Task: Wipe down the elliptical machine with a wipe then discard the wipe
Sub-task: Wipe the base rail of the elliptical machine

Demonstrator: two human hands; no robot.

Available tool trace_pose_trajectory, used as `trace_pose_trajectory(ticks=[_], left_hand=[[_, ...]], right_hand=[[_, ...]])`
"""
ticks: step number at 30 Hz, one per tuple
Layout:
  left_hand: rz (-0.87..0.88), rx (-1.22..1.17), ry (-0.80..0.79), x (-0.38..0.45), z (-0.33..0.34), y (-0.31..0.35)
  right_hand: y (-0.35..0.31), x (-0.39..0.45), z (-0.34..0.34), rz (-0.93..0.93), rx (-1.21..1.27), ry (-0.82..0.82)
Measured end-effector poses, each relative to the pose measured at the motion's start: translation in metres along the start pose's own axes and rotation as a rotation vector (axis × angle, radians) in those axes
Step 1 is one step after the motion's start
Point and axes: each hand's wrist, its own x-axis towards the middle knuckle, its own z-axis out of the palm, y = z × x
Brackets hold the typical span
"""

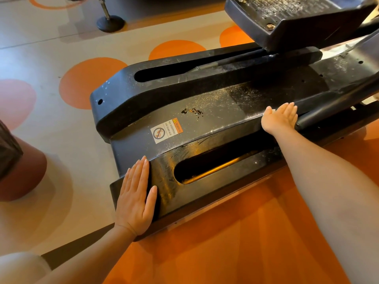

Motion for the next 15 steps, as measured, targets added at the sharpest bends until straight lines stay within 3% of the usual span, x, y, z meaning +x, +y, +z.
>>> trace_pose_trajectory(ticks=[3,11,15], left_hand=[[-0.007,-0.005,0.000,0.001,0.000,0.000],[-0.010,0.002,-0.009,0.000,0.000,0.000],[-0.017,-0.003,-0.013,0.000,0.000,0.000]], right_hand=[[0.000,0.005,-0.001,-0.023,-0.017,-0.004],[0.020,0.013,-0.002,-0.354,-0.103,-0.027],[0.024,0.018,-0.004,-0.311,-0.074,-0.014]])
